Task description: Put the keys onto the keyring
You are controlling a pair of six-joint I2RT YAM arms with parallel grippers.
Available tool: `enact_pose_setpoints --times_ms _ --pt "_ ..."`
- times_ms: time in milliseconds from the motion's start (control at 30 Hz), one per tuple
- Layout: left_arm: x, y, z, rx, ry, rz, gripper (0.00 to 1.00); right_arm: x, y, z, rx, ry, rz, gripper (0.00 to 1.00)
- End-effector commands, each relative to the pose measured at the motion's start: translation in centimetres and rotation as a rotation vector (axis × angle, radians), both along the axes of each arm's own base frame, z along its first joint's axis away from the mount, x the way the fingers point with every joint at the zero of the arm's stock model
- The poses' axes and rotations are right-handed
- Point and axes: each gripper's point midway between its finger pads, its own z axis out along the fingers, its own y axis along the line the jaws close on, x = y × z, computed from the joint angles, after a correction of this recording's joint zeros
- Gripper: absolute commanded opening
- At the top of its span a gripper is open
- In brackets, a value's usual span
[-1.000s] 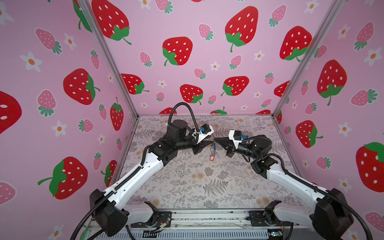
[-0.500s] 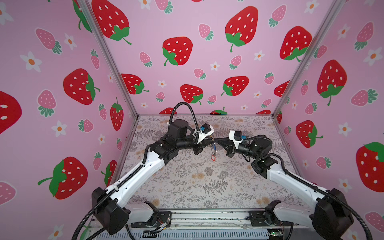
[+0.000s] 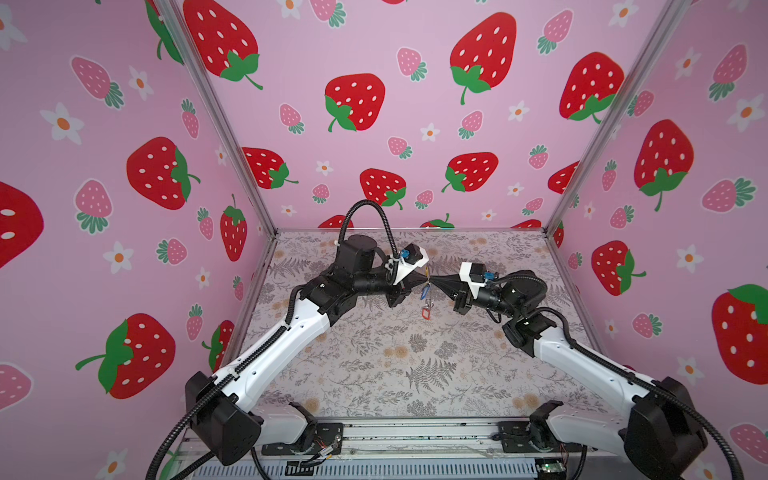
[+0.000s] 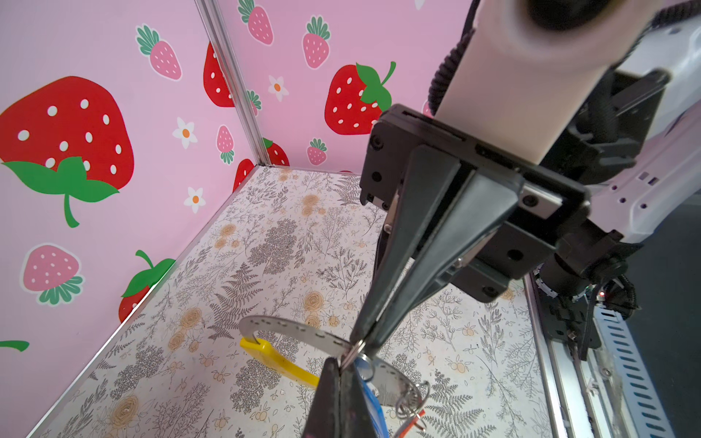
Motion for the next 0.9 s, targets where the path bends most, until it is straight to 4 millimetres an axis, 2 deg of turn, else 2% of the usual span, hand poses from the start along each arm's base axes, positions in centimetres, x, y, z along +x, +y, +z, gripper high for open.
enact_pose_setpoints --times_ms 0,67,200,300,433,700,867 --pt "-0.5 -0.4 2.2 -0.006 -0.073 -0.047 0.0 0.4 -0.2 0.1 -0.019 -0.019 -0.034 0.14" --pt "-0.4 -0.2 2.0 0.032 -0.074 -0.043 0.0 1.1 -0.5 0.1 -0.052 -0.034 -0.091 0.24" --pt "0.2 0.3 1.3 0.13 -0.108 -0.007 0.0 2.1 -1.2 -0.6 -0.162 -0.094 -0.178 0.3" --pt "0.5 0.5 1.1 0.197 -0.127 0.017 0.0 2.8 -2.0 -1.1 -0.237 -0.135 -0.248 0.31" --pt "0.9 0.7 0.7 0.314 -0.168 0.035 0.0 2.5 -2.7 -0.3 -0.246 -0.203 -0.28 0.32" --pt "1.2 0.0 0.0 0.479 -0.22 0.038 0.0 0.9 -2.2 0.0 -0.221 -0.25 -0.196 0.31" --pt "1.1 -0.4 0.6 0.49 -0.239 0.027 0.0 0.9 -1.9 -0.4 -0.214 -0.233 -0.18 0.29"
